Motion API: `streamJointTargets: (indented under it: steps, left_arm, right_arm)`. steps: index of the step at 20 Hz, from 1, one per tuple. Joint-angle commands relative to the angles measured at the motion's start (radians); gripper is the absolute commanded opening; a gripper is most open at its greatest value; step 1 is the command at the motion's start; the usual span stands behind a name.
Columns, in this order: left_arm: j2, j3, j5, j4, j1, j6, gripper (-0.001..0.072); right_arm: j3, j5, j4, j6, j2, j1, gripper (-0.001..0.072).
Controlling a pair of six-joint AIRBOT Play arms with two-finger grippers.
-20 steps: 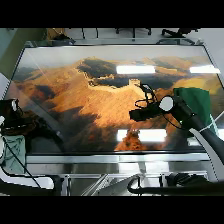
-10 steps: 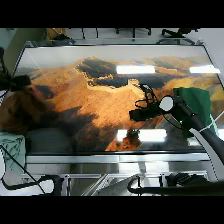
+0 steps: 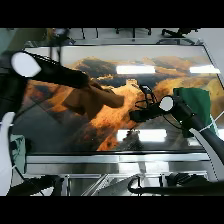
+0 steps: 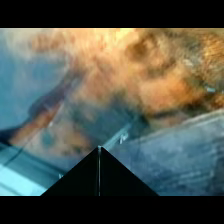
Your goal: Fold the shirts.
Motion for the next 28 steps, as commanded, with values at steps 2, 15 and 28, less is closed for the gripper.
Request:
streamJointTargets:
  steps: [2,15,28]
  left_arm:
    - [-0.106,-0.122,0.121,-0.02,-0.178,-0.05,0.0021]
    - [-0.11,-0.136,-0.084,0.05,0.28,0.032,0.0666]
    - [-0.561,-0.114,0.263,-0.481,0.448,0.263,0.0666]
  right_arm:
    - [0.006,0.123,-0.004,-0.001,0.006,-0.003,0.0016]
    - [0.047,0.227,0.043,-0.054,-0.007,-0.239,0.0377]
    - [-0.173,-0.248,0.286,-0.136,-0.26,-0.014,0.036]
